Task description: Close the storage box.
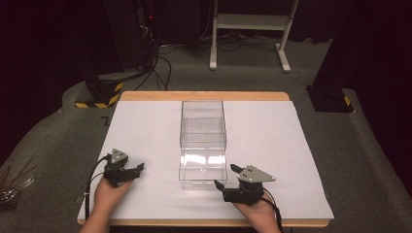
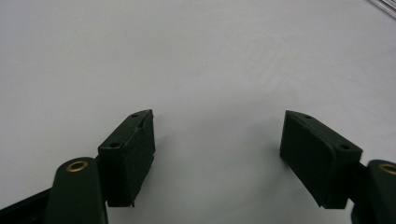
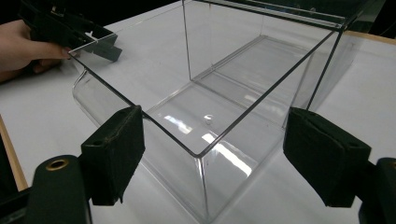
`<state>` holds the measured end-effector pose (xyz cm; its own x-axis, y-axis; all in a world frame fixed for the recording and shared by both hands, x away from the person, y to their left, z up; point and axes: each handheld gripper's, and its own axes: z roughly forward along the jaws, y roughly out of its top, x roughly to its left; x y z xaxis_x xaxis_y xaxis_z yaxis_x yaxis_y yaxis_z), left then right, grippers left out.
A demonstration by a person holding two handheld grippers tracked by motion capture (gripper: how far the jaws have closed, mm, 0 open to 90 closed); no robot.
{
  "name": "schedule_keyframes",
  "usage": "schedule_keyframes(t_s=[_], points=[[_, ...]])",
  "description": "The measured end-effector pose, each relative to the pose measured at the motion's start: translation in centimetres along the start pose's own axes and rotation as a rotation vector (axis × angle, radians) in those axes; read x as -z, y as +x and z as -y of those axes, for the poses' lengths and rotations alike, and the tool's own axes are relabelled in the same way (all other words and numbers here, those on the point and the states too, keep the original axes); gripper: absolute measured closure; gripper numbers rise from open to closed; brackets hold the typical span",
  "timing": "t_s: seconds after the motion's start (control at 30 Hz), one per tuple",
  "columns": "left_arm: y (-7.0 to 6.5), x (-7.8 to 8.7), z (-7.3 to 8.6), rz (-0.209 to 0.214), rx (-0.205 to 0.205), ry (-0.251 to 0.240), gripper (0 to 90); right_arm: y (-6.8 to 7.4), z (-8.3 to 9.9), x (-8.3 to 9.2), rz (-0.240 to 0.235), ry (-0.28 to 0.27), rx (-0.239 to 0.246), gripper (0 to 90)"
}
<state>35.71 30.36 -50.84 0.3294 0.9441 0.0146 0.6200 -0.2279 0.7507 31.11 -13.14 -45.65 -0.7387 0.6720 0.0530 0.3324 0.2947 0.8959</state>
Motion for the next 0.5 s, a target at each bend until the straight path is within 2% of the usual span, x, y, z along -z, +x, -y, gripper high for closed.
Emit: schedule_keyframes(t_s=[0.27, 0.5], points=[[0.0, 0.0, 0.0, -0.002, -0.002, 0.0, 26.5, 0.1, -0.1, -0.4, 0.037, -0.018, 0.003, 21.6], [0.0, 0.0, 0.0, -0.001, -0.004, 0.001, 26.5, -0.6, -0.3, -1.1, 0.057, -0.031, -0.017, 22.0]])
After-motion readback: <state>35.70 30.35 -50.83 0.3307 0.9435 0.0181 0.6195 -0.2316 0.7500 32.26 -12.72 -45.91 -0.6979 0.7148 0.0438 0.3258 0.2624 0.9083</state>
